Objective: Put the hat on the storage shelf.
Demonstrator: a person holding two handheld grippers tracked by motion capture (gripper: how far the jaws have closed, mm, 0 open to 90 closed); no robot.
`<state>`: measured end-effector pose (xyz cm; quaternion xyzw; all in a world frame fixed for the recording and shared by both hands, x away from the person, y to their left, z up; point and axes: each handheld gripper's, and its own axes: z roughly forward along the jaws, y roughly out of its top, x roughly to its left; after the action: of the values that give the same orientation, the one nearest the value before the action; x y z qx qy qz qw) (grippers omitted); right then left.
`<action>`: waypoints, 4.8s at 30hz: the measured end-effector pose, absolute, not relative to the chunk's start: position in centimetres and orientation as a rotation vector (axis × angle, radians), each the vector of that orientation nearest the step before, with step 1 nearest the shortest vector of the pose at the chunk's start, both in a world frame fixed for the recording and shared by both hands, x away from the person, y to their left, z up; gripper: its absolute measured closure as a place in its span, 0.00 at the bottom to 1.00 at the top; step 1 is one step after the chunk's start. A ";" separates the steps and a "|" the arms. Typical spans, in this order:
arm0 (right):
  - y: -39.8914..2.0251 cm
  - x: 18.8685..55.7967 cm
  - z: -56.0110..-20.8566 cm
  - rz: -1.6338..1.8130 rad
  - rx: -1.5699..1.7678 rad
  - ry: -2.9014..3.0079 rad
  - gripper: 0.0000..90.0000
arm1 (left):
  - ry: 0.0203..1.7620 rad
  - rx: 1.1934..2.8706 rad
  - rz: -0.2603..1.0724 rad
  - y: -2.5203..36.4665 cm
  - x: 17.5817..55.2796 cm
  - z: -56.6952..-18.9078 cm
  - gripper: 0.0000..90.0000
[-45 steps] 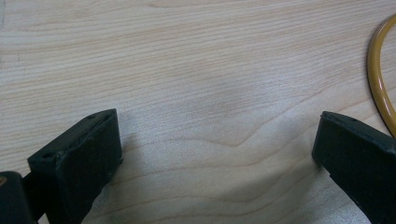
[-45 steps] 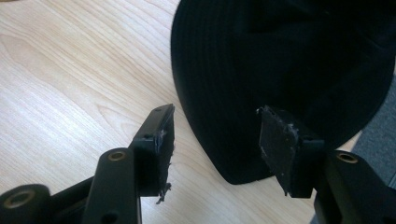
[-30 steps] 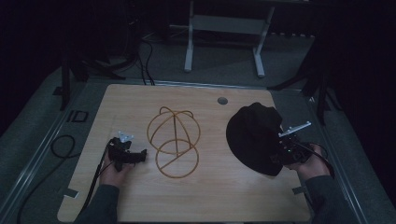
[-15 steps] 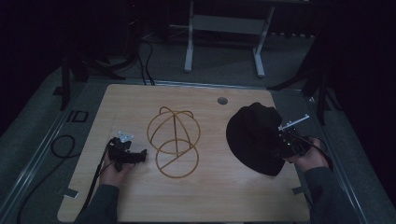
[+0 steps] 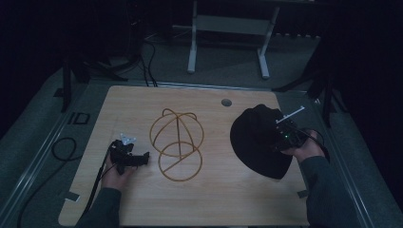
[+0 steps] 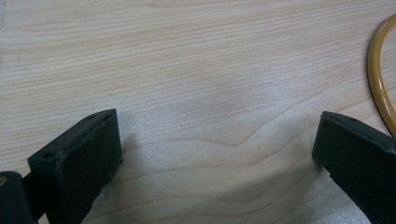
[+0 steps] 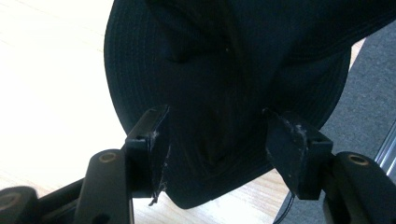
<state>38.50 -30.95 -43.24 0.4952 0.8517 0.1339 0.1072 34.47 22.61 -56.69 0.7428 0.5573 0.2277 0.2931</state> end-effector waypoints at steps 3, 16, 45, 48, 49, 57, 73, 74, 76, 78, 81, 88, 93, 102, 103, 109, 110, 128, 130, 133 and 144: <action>-30.8 38.9 -43.4 0.386 1.472 2.508 0.43 | 1.485 1.978 0.607 22.6 34.5 -56.7 0.02; -30.5 41.2 -44.4 0.327 1.583 2.507 0.34 | 1.485 1.977 0.607 22.6 34.5 -56.7 0.02; -30.5 44.7 -45.5 0.278 1.734 2.583 0.56 | 1.485 1.978 0.606 22.6 34.5 -56.7 0.02; -30.3 44.8 -45.5 0.263 1.706 2.596 0.67 | 1.485 1.977 0.607 22.6 34.5 -56.7 0.02; -30.3 44.9 -45.5 0.258 1.696 2.599 0.69 | 1.485 1.978 0.606 22.6 34.5 -56.7 0.02; -29.9 45.0 -45.6 0.223 1.636 2.643 0.92 | 1.485 1.977 0.607 22.6 34.5 -56.7 0.02; -29.8 44.4 -44.5 0.249 1.525 2.674 0.96 | 1.485 1.977 0.606 22.6 34.5 -56.7 0.02; -29.7 44.4 -44.4 0.257 1.522 2.677 0.96 | 1.485 1.977 0.606 22.6 34.5 -56.7 0.02; -29.6 44.2 -44.2 0.266 1.504 2.683 0.96 | 1.485 1.978 0.606 22.6 34.5 -56.7 0.02; -29.5 44.1 -44.0 0.280 1.493 2.686 0.96 | 1.485 1.977 0.607 22.6 34.5 -56.7 0.02; -29.4 43.9 -43.6 0.292 1.475 2.695 0.96 | 1.485 1.977 0.607 22.6 34.5 -56.7 0.02; -29.0 43.5 -42.9 0.310 1.418 2.717 0.96 | 1.485 1.977 0.607 22.6 34.5 -56.7 0.02; -28.4 43.4 -42.5 0.319 1.380 2.733 0.96 | 1.484 1.977 0.607 22.6 34.5 -56.7 0.02; -27.5 43.0 -41.4 0.337 1.320 2.746 0.96 | 1.484 1.977 0.607 22.6 34.5 -56.7 0.02; -27.4 43.0 -41.3 0.340 1.313 2.746 0.96 | 1.485 1.976 0.607 22.6 34.5 -56.7 0.02; -27.0 42.8 -40.6 0.349 1.276 2.764 0.96 | 1.485 1.977 0.608 22.6 34.5 -56.7 0.02; -27.0 42.8 -40.6 0.349 1.276 2.764 0.96 | 1.485 1.977 0.608 22.6 34.5 -56.7 0.02; -26.6 41.5 -38.5 0.431 1.174 2.788 0.96 | 1.485 1.973 0.608 22.6 34.5 -56.7 0.02; -26.7 41.4 -38.3 0.442 1.159 2.796 0.96 | 1.485 1.973 0.608 22.6 34.5 -56.7 0.02; -26.7 41.2 -38.1 0.448 1.146 2.801 0.96 | 1.485 1.973 0.608 22.6 34.5 -56.7 0.02; -26.9 40.4 -37.0 0.496 1.094 2.808 0.96 | 1.485 1.973 0.608 22.6 34.5 -56.7 0.02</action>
<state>40.43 -26.89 -37.01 0.3578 0.9186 0.1622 0.0439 34.48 22.59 -56.70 0.7414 0.5580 0.2284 0.2946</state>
